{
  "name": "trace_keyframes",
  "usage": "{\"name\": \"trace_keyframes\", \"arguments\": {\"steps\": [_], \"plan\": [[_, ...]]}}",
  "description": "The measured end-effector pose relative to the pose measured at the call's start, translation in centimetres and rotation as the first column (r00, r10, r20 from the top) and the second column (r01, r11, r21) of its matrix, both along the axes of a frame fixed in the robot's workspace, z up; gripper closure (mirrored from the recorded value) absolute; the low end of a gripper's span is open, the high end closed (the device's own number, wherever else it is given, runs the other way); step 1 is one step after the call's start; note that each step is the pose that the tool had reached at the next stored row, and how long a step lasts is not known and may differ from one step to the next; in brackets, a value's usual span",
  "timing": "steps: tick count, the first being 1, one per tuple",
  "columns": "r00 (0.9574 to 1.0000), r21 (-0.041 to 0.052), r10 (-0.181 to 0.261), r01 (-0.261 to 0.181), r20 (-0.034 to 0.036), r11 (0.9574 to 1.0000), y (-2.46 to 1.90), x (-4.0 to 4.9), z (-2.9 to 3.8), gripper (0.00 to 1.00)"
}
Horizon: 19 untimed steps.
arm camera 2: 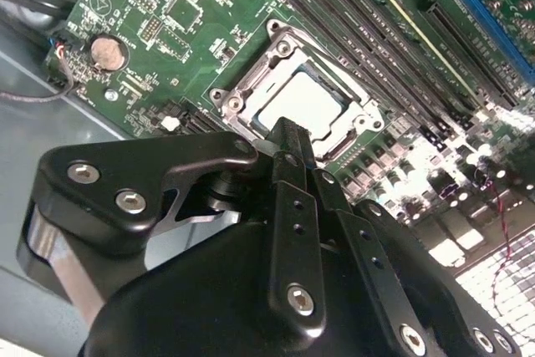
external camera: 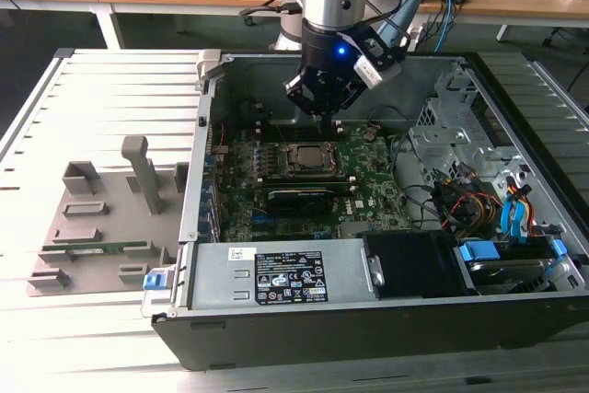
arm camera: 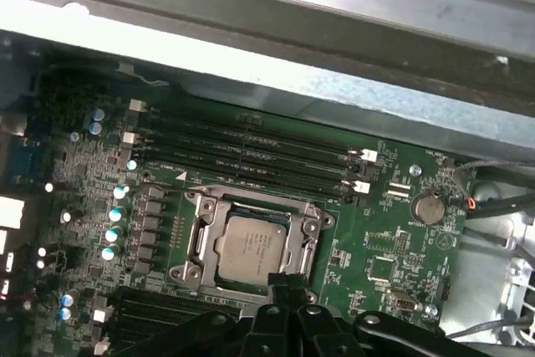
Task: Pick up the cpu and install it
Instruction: 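Install the first cpu locking lever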
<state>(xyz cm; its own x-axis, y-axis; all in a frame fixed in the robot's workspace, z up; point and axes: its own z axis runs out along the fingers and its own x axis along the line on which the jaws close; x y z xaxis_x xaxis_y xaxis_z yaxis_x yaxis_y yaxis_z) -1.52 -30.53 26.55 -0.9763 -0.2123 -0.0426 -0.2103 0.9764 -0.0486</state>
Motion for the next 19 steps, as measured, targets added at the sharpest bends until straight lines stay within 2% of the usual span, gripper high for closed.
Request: {"name": "trace_keyframes", "arguments": {"steps": [5,10,13,15,19], "plan": [[0.9975,0.0000,0.070,-0.070,0.0000,0.9975,0.00,0.00,0.00,0.89],[0.9979,0.0014,0.065,-0.065,0.0001,0.9979,0.00,0.00,0.00,0.89],[1.0000,0.0000,-0.006,0.006,0.0000,1.0000,0.00,0.00,-0.02,0.89],[0.9975,-0.0002,-0.070,0.070,0.0001,0.9975,0.00,0.00,-0.04,0.89],[0.9942,-0.0008,-0.108,0.108,0.0002,0.9942,0.00,0.00,-0.04,0.89]]}}
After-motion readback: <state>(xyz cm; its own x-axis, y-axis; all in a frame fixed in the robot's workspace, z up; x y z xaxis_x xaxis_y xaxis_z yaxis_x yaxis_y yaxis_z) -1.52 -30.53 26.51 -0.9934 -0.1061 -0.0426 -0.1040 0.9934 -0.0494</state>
